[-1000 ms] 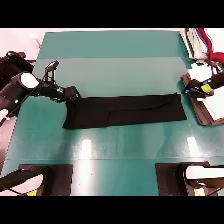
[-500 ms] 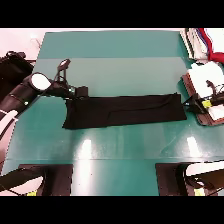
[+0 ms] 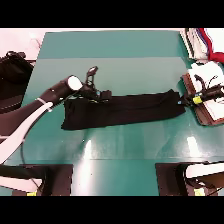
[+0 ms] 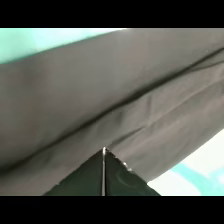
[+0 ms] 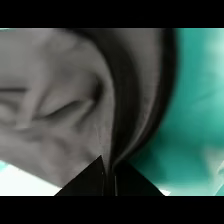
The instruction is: Fold the shirts.
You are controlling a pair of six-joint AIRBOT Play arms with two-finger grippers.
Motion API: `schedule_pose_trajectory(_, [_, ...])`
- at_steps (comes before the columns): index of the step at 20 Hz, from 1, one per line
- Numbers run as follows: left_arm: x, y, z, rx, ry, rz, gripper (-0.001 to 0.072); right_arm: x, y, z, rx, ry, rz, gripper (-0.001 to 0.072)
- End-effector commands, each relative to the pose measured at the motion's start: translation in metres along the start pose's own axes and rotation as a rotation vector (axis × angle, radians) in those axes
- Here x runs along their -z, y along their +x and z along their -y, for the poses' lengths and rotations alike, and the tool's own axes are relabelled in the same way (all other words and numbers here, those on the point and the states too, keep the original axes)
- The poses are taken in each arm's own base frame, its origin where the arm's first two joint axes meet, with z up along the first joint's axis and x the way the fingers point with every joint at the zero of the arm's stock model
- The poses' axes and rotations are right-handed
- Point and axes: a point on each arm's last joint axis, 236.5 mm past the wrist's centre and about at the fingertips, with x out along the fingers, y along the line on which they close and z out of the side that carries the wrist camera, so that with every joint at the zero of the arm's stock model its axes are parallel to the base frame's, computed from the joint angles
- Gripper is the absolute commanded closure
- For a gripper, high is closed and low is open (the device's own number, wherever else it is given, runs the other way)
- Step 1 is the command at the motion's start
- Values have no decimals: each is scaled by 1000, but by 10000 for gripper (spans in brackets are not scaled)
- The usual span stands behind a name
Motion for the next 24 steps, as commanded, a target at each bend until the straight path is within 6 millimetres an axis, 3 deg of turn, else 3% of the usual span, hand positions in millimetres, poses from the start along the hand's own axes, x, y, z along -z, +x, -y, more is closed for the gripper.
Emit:
schedule_pose_trajectory(1, [2, 40, 15, 18, 40, -65, 682, -12, -40, -62, 18, -126, 86, 690])
schedule_pose_trajectory(4, [-5, 59, 25, 35, 56, -70, 683, -25, -79, -156, -76, -250, 225, 690])
schedule_pose_trajectory(6, [-7, 66, 32, 43, 68, -71, 682, -20, -93, -214, -161, -335, 269, 690])
schedule_pose_trajectory(8, [-7, 73, 35, 46, 77, -78, 682, -10, -97, -255, -210, -392, 273, 690])
schedule_pose_trajectory(12, [0, 82, 31, 38, 76, -99, 682, 5, -92, -312, -271, -464, 296, 690])
schedule_pose_trajectory(17, [-4, 80, 30, 34, 80, -88, 682, 25, -75, -343, -308, -509, 258, 690])
schedule_pose_trajectory(18, [-7, 74, 30, 39, 71, -88, 682, 29, -72, -350, -316, -522, 253, 689])
schedule_pose_trajectory(20, [-27, 45, 20, 23, 81, -72, 683, 38, -63, -366, -334, -554, 242, 689])
schedule_pose_trajectory(22, [-59, -10, -13, -75, 94, -7, 682, 54, -51, -385, -358, -594, 214, 689])
schedule_pose_trajectory(24, [-90, -84, -51, -170, 77, 83, 682, 72, -29, -410, -392, -637, 180, 689])
